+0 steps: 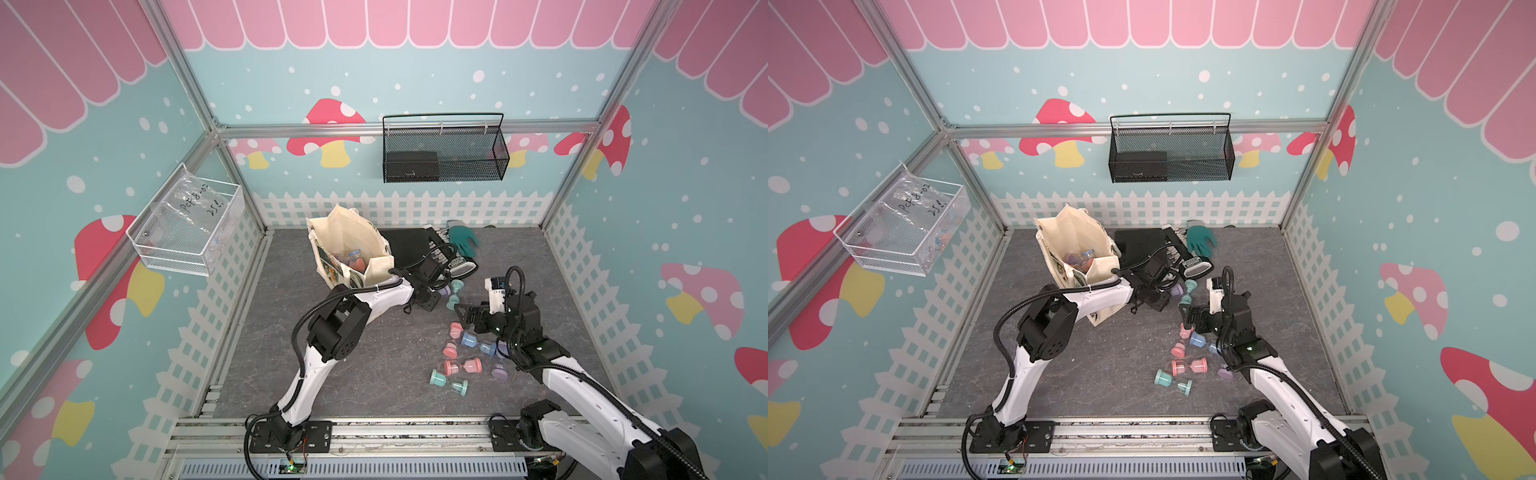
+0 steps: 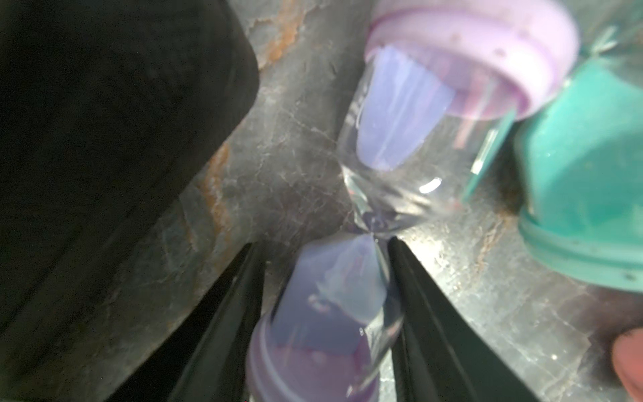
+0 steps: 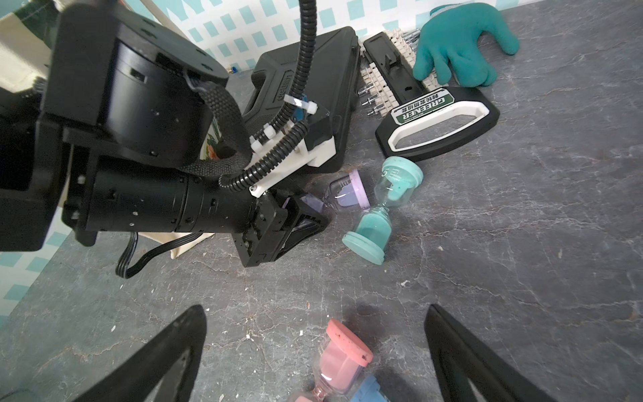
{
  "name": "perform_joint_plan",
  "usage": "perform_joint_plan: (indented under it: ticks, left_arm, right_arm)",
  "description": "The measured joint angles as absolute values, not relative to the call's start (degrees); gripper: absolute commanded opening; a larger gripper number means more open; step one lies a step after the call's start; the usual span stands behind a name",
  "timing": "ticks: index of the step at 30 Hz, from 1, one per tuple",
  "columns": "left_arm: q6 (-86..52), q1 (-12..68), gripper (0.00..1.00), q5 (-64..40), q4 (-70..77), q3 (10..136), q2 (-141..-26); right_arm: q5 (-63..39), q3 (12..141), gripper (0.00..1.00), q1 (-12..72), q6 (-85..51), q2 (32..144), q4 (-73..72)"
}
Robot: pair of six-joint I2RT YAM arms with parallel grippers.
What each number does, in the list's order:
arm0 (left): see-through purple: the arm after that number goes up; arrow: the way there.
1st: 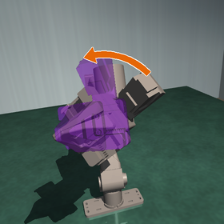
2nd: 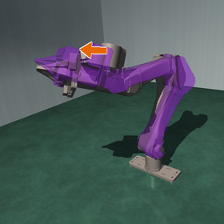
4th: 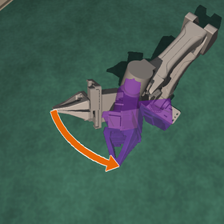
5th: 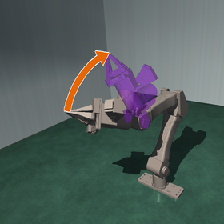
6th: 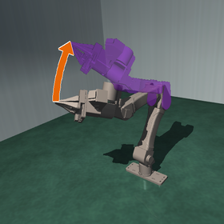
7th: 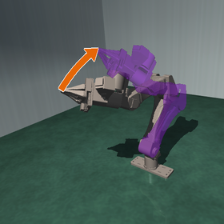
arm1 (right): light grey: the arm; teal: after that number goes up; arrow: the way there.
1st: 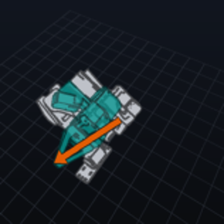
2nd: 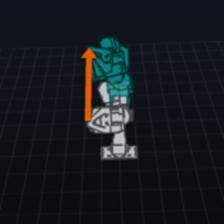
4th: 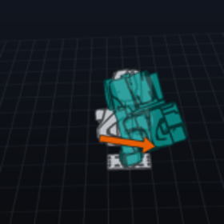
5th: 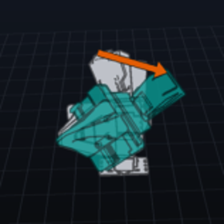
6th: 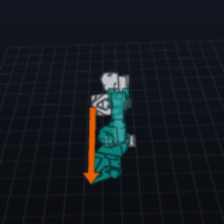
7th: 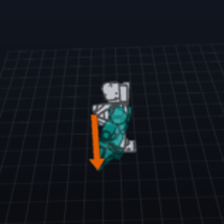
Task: Put the hourglass into the canvas bag
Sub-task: Pick up the hourglass from the center of the board.
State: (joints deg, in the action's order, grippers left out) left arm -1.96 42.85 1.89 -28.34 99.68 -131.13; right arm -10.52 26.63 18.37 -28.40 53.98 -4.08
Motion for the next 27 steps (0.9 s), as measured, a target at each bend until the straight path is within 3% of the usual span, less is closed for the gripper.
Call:
perform_joint_plan:
  ticks: [11, 27]
  left_arm:
    - [-4.1, 43.0, 0.37, 1.87, -27.11, 92.97, -126.58]
    - [-12.14, 44.03, 0.35, 1.87, -24.53, 87.09, -113.43]
  right_arm:
    - [-10.52, 26.63, 1.0, 18.35, -28.4, 53.95, -4.32]
    - [-11.86, 26.63, 1.0, 18.35, -27.27, 49.04, -5.43]
